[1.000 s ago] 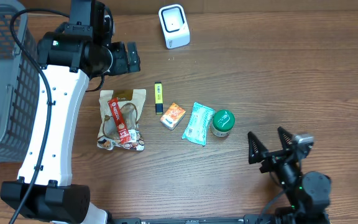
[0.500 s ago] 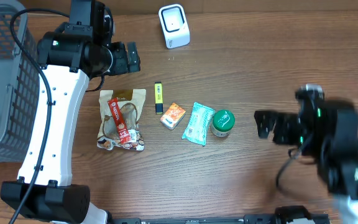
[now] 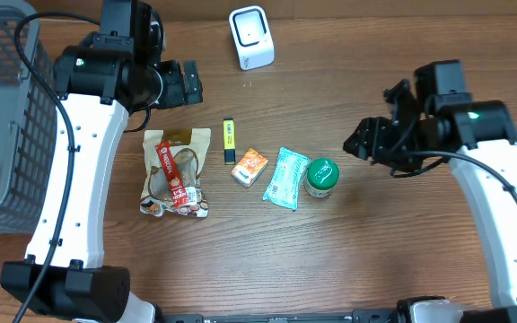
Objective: Scan the item barcode
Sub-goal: 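Move the right gripper over the green-lidded jar and lower onto it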
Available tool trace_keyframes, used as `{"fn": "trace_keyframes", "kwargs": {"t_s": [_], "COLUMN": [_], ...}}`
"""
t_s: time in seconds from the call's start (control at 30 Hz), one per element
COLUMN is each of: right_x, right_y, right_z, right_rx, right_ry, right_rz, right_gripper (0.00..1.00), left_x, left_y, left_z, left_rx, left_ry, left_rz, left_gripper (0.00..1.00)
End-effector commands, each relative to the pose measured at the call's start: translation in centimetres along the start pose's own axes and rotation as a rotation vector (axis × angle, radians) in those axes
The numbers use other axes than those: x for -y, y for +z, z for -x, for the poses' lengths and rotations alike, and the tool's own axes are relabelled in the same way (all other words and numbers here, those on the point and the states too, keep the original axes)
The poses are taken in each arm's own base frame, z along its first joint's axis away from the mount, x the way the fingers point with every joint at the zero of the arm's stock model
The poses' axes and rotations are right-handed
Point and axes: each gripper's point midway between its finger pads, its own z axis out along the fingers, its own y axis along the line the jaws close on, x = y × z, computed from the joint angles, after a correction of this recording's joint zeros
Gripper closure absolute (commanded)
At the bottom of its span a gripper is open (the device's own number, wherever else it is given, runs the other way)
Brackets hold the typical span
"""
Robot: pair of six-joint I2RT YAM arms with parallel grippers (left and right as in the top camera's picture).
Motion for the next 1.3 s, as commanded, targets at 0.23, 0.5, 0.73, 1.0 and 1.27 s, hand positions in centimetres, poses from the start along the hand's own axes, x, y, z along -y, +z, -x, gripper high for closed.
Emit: {"fn": "trace_keyframes", "kwargs": {"t_s": [0.23, 0.5, 0.73, 1.0, 1.27], "right_x": [0.8, -1.2, 0.2, 1.4, 2.6], "right_y": [4.1, 8.1, 10.0, 12.1, 13.5], "right_z": [-1.4, -1.2, -0.4, -1.1, -2.0], "right_rx": [0.047, 0.085, 0.091, 0.018, -0.029], "right_ry": [0.097, -0.019, -0.052, -0.047, -0.043], "right_rz": [-0.28, -0.293, -0.393, -0.439, -0.472], "right_gripper": [0.1, 0.06, 0.06, 0.06, 0.08], "left_x": [0.2, 0.2, 0.2, 0.2, 0.2], "left_y": [-0.2, -0.2, -0.2, -0.2, -0.2], "left_z": [0.2, 0.2, 0.2, 0.2, 0.2], "left_rx": [0.01, 0.01, 0.01, 0.01, 0.01], "left_ry": [-0.002, -0.002, -0.002, -0.001, -0.001], "left_rz": [-0.006, -0.006, -0.006, -0.006, -0.006], "left_gripper": [0.0, 0.0, 0.0, 0.0, 0.0]}}
